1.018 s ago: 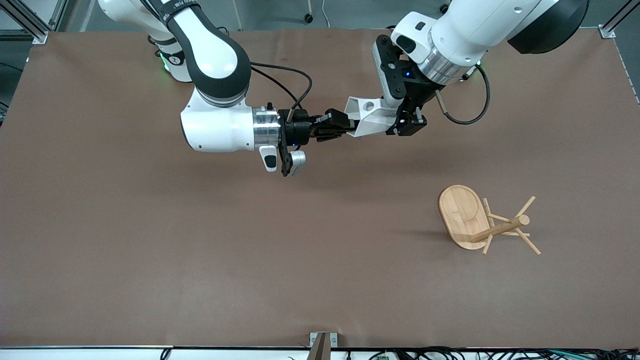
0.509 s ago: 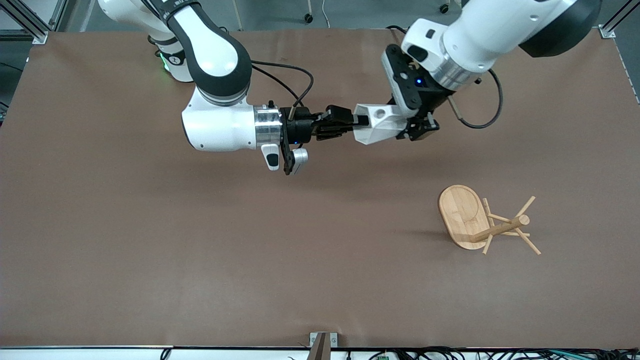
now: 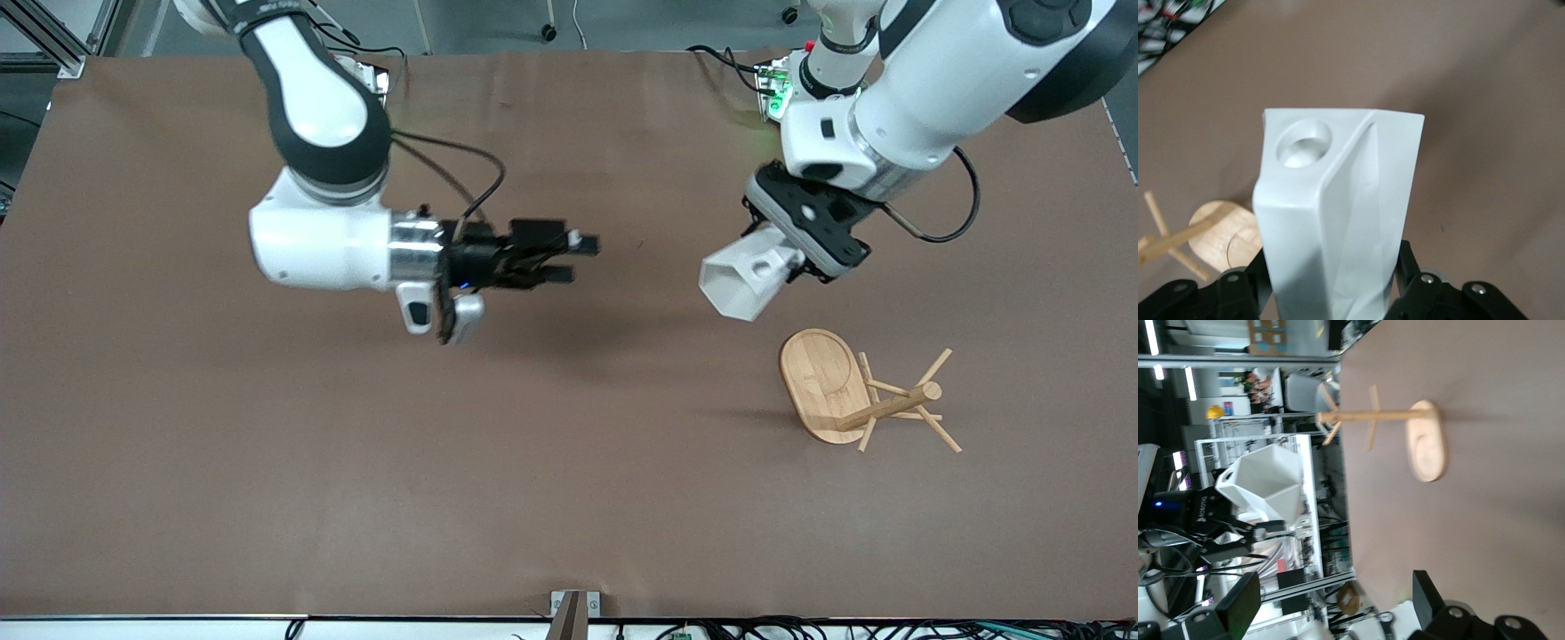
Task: Hang cup on rack
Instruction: 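Carry the cup to the rack with the left gripper while the right retracts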
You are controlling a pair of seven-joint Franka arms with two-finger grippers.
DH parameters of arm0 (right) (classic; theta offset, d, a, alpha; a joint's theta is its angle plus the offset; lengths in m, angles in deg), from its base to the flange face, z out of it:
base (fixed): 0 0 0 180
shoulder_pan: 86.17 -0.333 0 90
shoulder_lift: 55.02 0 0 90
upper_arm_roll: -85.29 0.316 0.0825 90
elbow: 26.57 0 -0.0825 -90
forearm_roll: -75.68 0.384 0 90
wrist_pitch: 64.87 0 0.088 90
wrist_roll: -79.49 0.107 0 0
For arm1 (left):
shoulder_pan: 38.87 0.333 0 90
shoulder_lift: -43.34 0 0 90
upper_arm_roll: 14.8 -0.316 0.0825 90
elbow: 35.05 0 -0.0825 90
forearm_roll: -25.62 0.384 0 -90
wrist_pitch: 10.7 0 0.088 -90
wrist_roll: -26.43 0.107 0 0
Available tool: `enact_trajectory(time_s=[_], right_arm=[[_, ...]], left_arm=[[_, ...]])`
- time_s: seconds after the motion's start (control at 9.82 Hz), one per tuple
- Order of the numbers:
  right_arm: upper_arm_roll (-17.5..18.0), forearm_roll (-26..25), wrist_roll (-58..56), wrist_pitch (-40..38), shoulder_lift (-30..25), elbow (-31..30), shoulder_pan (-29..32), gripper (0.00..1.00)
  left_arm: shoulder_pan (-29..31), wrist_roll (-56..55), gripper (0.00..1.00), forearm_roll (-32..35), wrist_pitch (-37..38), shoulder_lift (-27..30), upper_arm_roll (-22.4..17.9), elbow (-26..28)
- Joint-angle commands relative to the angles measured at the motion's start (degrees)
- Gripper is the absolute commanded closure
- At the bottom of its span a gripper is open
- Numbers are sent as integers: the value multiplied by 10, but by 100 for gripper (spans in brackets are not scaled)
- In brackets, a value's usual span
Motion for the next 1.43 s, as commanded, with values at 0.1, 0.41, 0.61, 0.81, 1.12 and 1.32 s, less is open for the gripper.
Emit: enact_trajectory(time_s=[0.1,0.41,0.61,0.81,1.12,1.32], right_arm=[[4,-98,-4,-37,-41,-67,100,0],[-66,-242,-4,-52,-84,-101,124,0],[-90,-403,-2,-86,-106,-94,159,0],[-112,-526,-3,-150,-121,-48,182,0],[-130,-645,1,-288,-116,103,212,0],[-129,-709,0,-349,-116,161,230,0]], left_arm=[[43,-107,60,27,-35,-68,4,13],[77,-165,60,65,-41,-107,3,13],[73,-210,60,69,-43,-121,3,14],[70,-226,60,77,-50,-127,4,27],[70,-226,59,81,-110,-130,4,77],[70,-225,59,125,-114,-132,5,84]])
